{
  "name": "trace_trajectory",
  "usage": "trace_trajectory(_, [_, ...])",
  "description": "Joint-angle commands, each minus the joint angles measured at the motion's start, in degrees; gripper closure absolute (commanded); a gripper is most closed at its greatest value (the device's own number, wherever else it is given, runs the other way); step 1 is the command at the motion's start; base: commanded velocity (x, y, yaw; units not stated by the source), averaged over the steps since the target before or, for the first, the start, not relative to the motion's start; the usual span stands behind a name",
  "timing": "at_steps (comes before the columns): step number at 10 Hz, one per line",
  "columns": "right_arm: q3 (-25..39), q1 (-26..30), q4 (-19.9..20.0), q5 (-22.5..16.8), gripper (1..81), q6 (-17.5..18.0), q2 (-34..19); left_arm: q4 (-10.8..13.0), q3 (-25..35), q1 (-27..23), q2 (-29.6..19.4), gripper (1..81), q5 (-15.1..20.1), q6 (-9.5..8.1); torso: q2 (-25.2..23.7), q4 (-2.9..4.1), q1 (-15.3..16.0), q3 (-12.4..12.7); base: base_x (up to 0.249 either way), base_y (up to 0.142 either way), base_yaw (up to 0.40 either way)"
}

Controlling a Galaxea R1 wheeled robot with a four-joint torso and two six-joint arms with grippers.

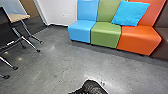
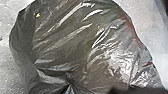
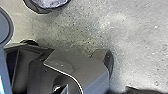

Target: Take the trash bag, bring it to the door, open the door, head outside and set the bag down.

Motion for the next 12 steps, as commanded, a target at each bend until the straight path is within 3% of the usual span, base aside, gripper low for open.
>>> trace_trajectory(1, [1.8, 2.2, 0.9, -3.7, 1.0, 0.2, -3.4, 0.7, 0.7, -3.6, 1.5, 1.0, -1.8, 0.48, 0.0, 0.0, 0.0, -3.0, 0.0, 0.0, 0.0])
trace_trajectory(4, [2.1, 1.9, 0.9, -3.6, 1.0, 0.2, -3.4, 1.0, 0.7, -2.8, 1.9, 1.0, -3.5, 0.48, 0.0, 0.0, 0.0, -8.3, 0.0, 0.0, 0.0])
trace_trajectory(5, [2.2, 1.9, 0.9, -3.7, 1.0, 0.2, -3.3, 1.0, 0.7, -2.5, 2.1, 1.0, -5.1, 0.91, 0.0, 0.0, 0.0, -5.3, 0.0, 0.0, 0.0])
trace_trajectory(8, [2.7, 1.7, 0.8, -3.7, 1.0, 0.2, -3.4, 3.6, 0.5, -1.2, 2.2, 1.0, -9.4, 1.97, 0.1, 0.0, 0.0, -7.1, 0.0, 0.0, 0.0])
trace_trajectory(12, [3.3, 2.1, 0.7, -3.6, 1.0, 0.2, -2.7, 5.1, 0.2, -0.2, 0.8, 1.0, -10.6, 1.97, 0.1, 0.0, 0.0, -7.0, 0.0, 0.0, 0.0])
